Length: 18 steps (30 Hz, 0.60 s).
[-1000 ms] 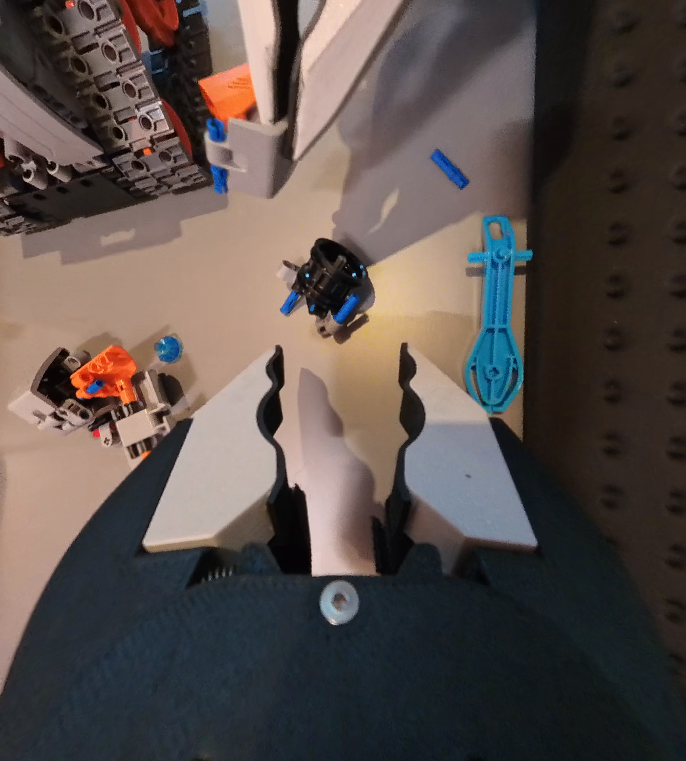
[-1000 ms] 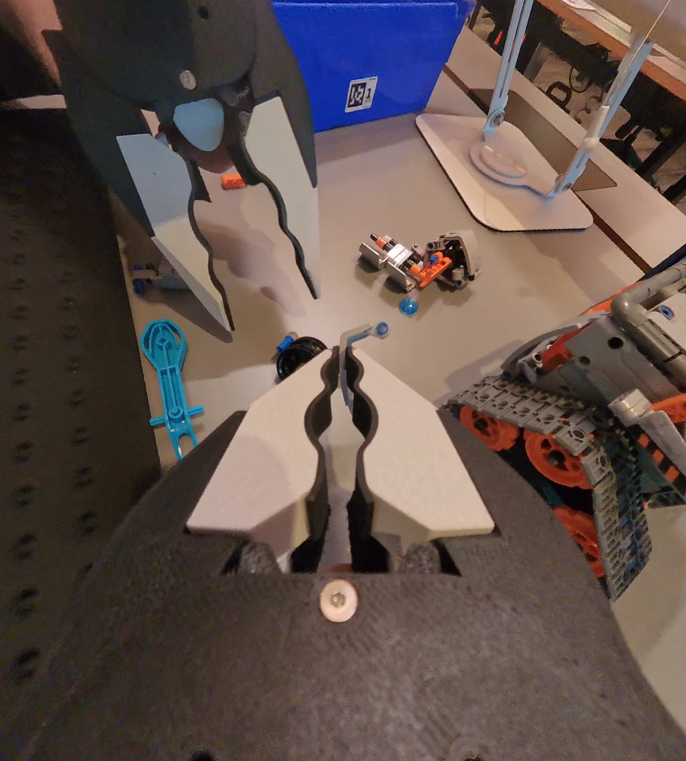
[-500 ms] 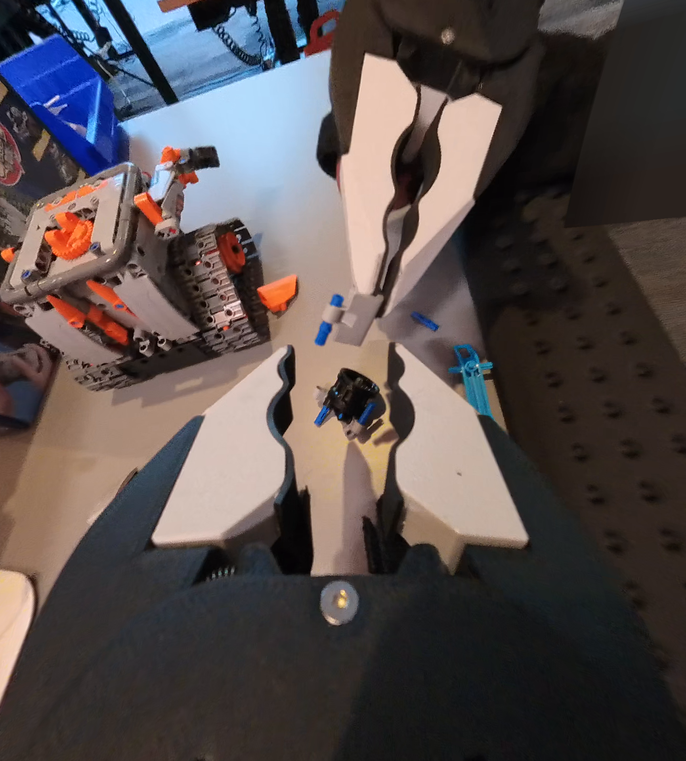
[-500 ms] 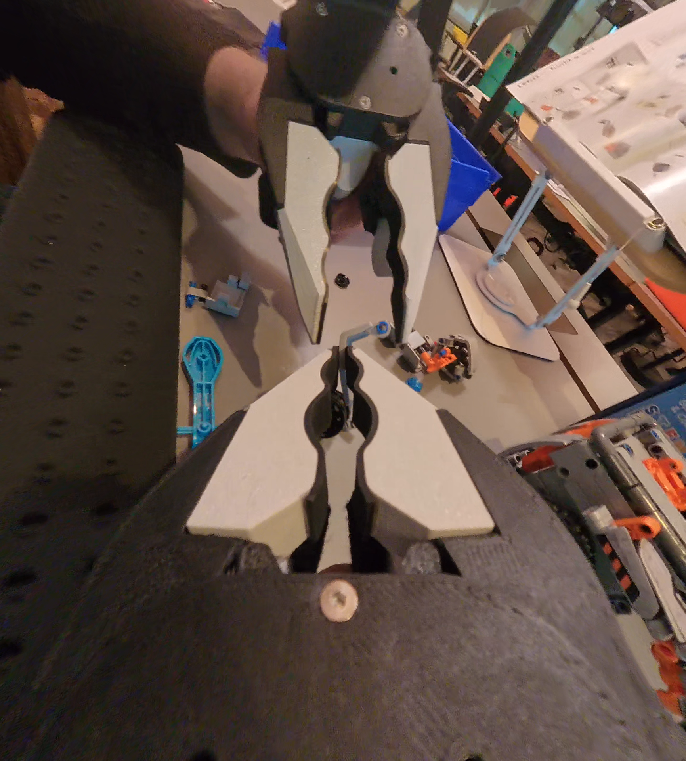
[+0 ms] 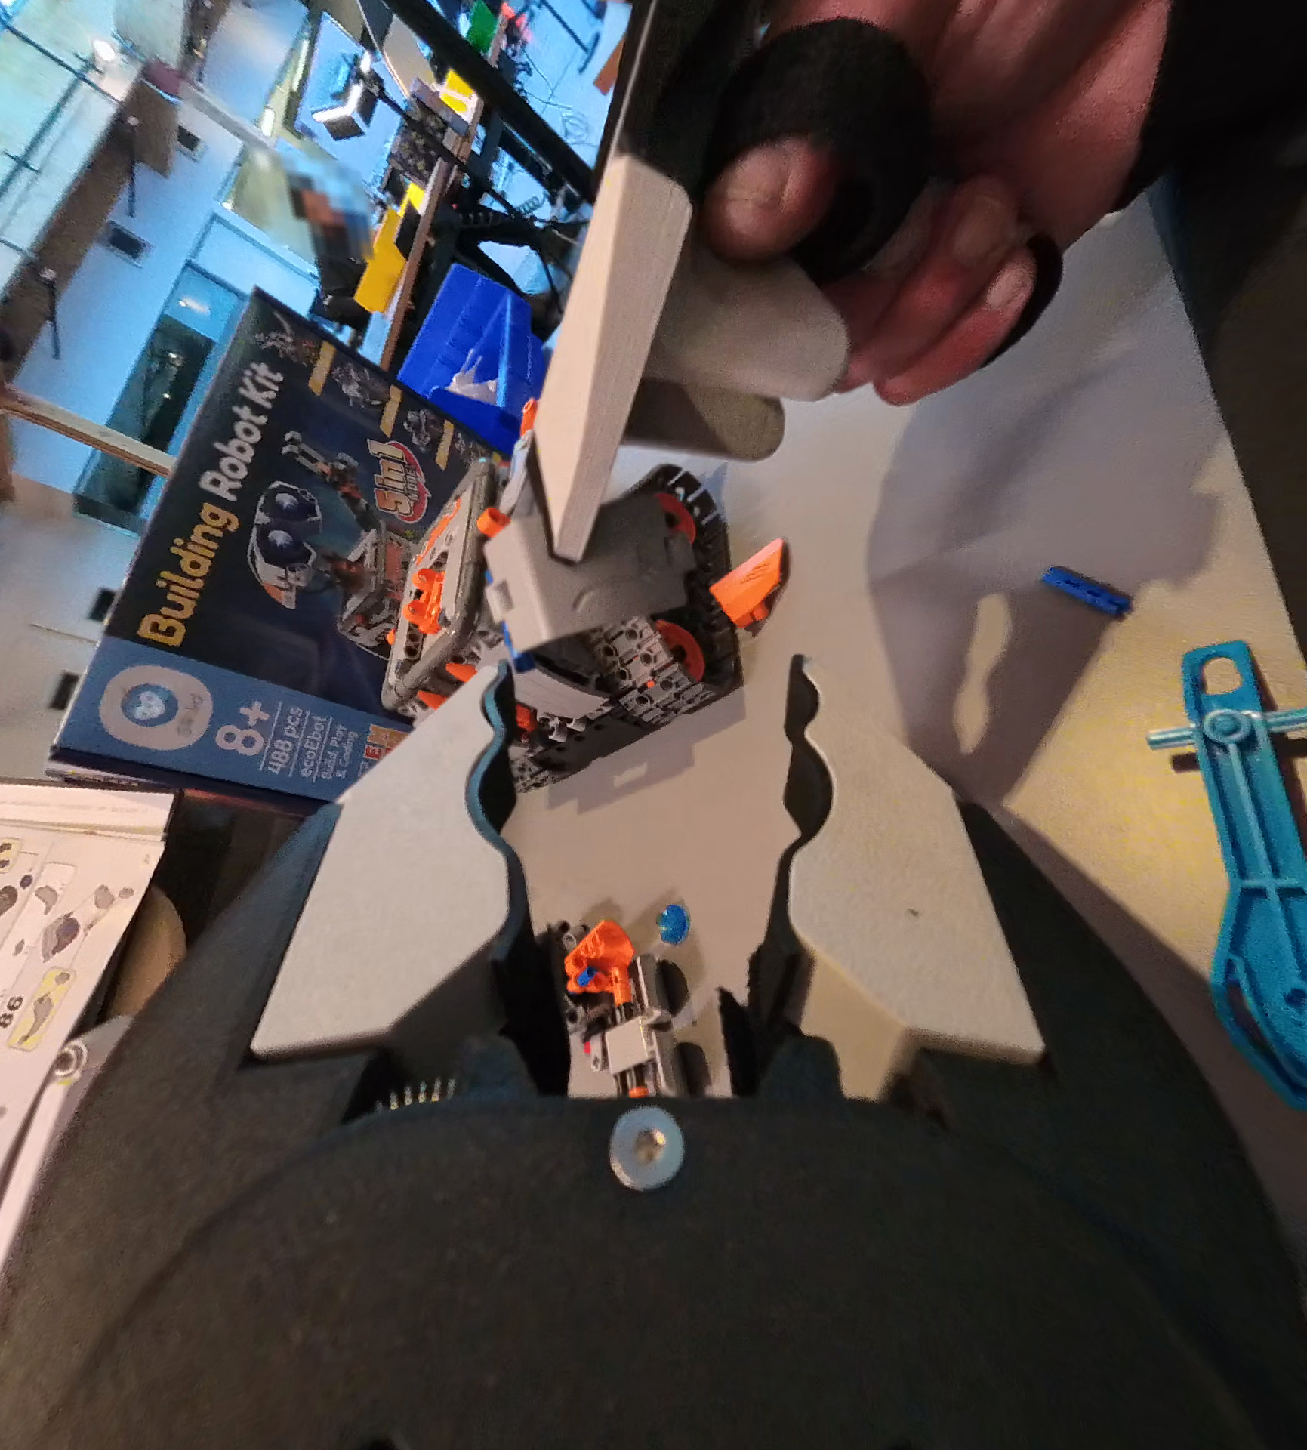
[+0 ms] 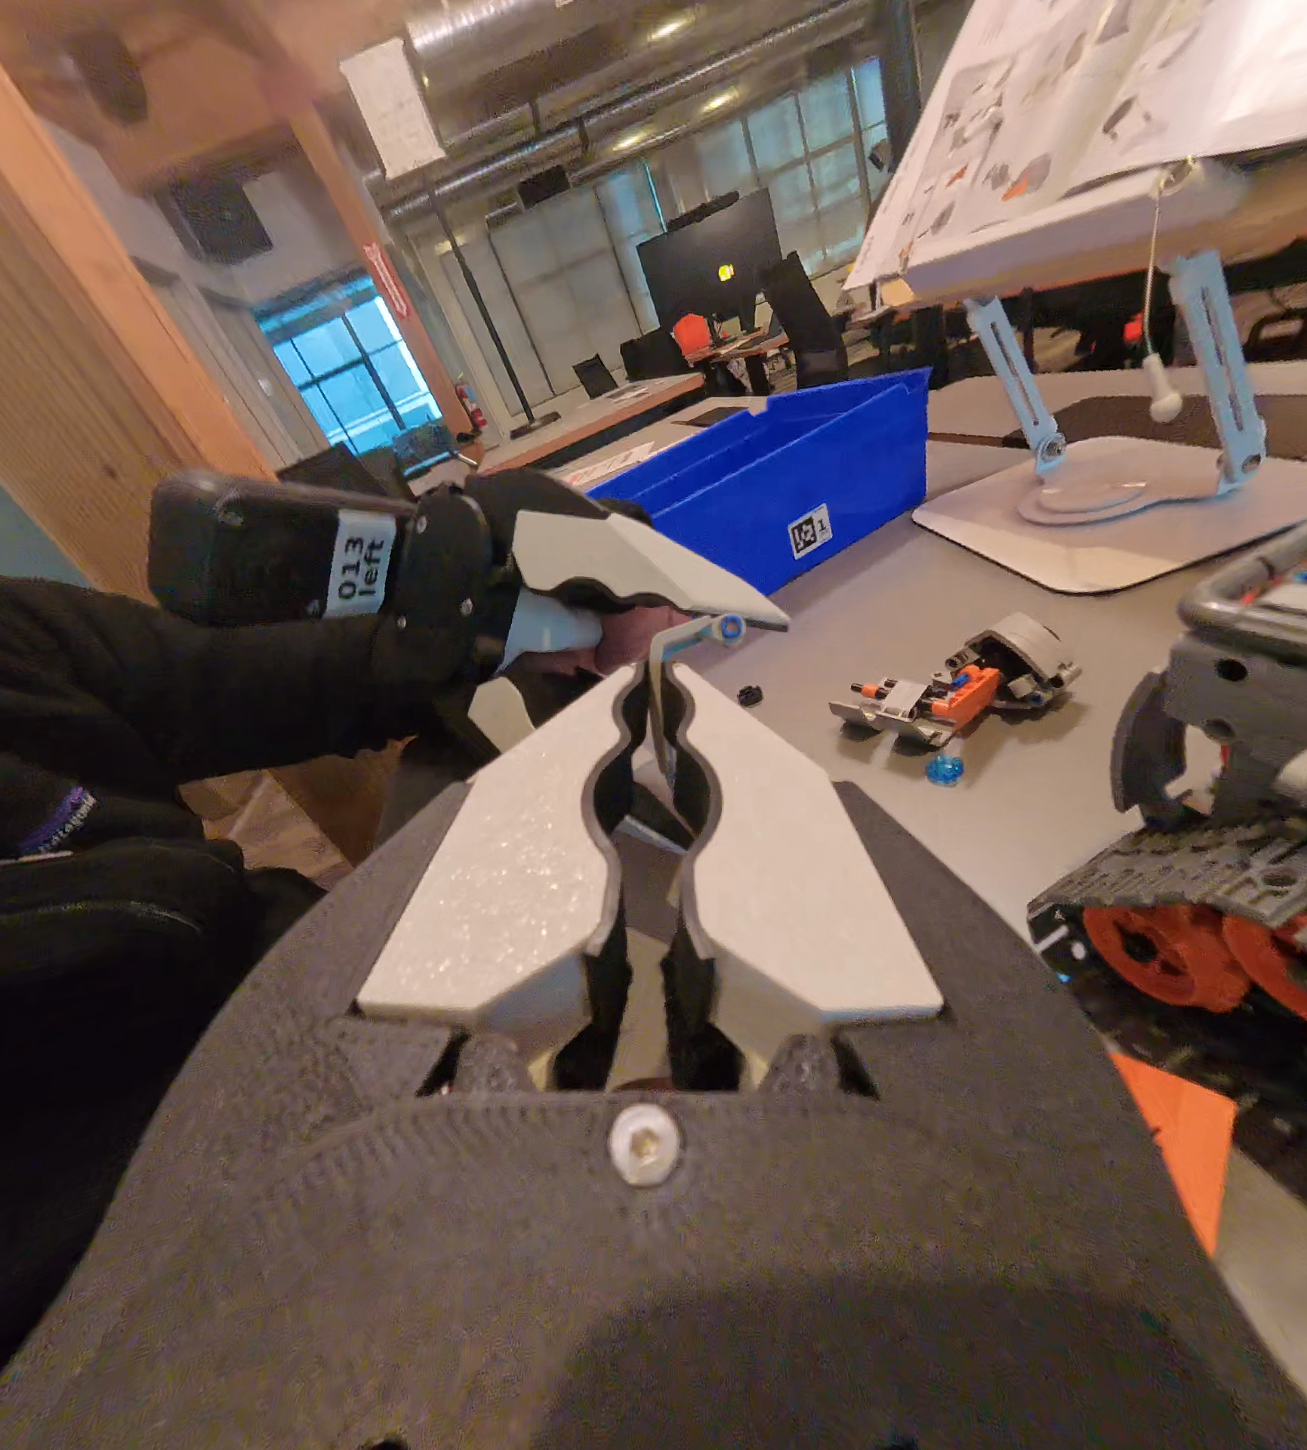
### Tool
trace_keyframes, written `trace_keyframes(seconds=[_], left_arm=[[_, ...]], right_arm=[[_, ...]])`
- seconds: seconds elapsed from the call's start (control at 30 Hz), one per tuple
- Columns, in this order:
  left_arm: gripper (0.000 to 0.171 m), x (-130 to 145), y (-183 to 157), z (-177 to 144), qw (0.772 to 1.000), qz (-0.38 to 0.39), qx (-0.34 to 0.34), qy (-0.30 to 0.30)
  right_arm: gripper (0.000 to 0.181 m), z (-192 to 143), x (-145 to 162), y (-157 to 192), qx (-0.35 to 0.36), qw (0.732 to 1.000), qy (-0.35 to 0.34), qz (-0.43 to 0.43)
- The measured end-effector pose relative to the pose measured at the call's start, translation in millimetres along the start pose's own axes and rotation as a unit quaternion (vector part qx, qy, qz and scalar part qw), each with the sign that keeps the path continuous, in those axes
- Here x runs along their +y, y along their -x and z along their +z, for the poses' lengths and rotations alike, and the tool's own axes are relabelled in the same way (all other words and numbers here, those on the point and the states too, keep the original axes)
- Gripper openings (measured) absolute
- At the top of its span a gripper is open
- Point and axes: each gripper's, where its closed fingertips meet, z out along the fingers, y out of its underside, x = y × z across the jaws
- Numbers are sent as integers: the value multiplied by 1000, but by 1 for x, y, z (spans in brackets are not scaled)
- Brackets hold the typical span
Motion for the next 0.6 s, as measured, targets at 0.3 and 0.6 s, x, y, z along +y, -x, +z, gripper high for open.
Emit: trace_keyframes(seconds=[0.3,0.6], left_arm=[[37,1,13,2,998,-13,-60,4],[26,-10,28,-13,982,116,-149,7]], right_arm=[[0,5,3,0,-1,1000,3,12],[0,4,-2,-2,-10,999,-19,44]])
